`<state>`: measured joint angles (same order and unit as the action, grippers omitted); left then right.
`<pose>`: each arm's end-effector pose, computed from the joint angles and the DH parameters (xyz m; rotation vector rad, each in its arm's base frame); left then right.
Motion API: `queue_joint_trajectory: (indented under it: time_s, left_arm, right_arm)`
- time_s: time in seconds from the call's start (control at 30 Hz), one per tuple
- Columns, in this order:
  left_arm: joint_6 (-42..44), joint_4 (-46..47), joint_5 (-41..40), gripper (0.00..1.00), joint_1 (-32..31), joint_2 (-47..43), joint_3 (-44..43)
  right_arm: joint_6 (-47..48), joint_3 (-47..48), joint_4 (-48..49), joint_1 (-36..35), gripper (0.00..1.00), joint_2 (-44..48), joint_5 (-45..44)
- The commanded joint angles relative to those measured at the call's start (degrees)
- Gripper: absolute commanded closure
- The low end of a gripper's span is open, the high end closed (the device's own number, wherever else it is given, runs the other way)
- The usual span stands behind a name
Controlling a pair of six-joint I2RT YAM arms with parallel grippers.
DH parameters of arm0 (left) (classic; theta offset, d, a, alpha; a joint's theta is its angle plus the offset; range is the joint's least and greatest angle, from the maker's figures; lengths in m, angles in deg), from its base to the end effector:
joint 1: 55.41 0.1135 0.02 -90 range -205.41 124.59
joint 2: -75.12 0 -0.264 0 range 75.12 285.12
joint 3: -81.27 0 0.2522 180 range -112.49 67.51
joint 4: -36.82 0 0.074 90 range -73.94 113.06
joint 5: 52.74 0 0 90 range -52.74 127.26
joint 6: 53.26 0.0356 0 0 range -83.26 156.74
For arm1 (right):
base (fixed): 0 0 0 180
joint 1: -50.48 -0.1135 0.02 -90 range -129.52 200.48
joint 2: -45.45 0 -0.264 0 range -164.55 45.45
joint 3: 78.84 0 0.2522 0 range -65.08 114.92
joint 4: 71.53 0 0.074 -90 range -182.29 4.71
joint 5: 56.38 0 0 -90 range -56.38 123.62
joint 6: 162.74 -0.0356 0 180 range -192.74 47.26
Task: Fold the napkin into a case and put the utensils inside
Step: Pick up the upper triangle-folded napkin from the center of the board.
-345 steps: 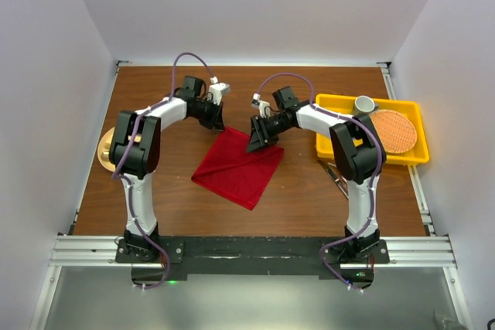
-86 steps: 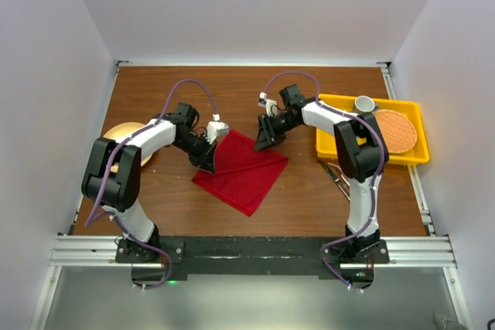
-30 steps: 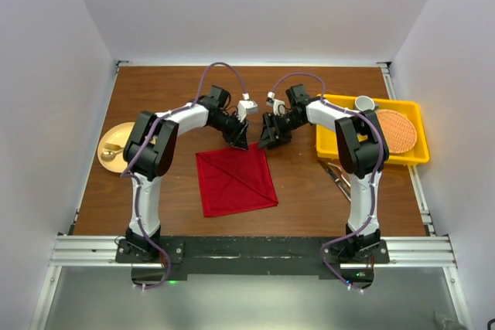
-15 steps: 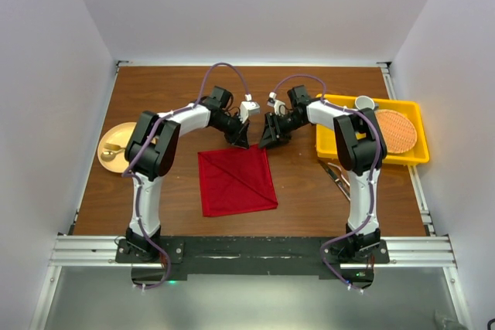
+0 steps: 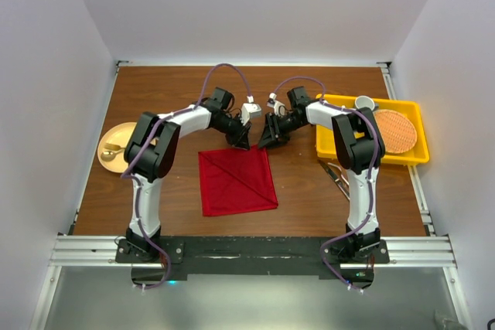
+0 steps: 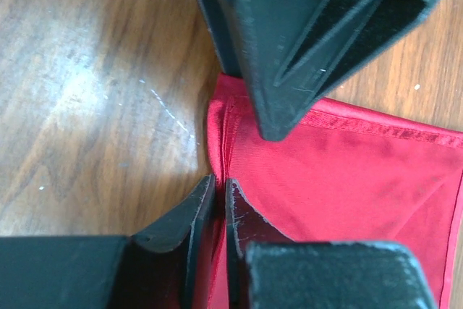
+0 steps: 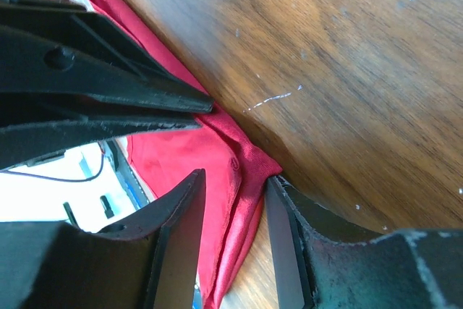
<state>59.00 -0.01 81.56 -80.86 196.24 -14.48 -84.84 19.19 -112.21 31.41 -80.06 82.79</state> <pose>0.3782 -0.2075 0.1435 1.2398 2.1818 -1.0332 0.4007 0.1670 0.1217 -0.4033 2.6894 1.3343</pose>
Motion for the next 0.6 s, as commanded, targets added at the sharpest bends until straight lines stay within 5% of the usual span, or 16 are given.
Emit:
queue_joint_trajectory:
  time_s: [0.0,0.33,0.57]
  left_arm:
    - [2.1,2.3,0.8,0.82,-0.7,-4.1,0.7]
    - [2.5,2.6,0.9,0.83,-1.0,-4.1,0.3]
    - [2.7,1.5,0.2,0.8,-1.3,-4.3,-0.3]
  right_arm:
    - [-0.3,0.7,1.3,-0.3,0.57,-2.3,-2.3]
    - [0.0,1.9,0.5,-0.3,0.64,-2.8,-3.0]
    - [0.1,2.0,0.6,-0.3,0.79,-2.3,-3.0]
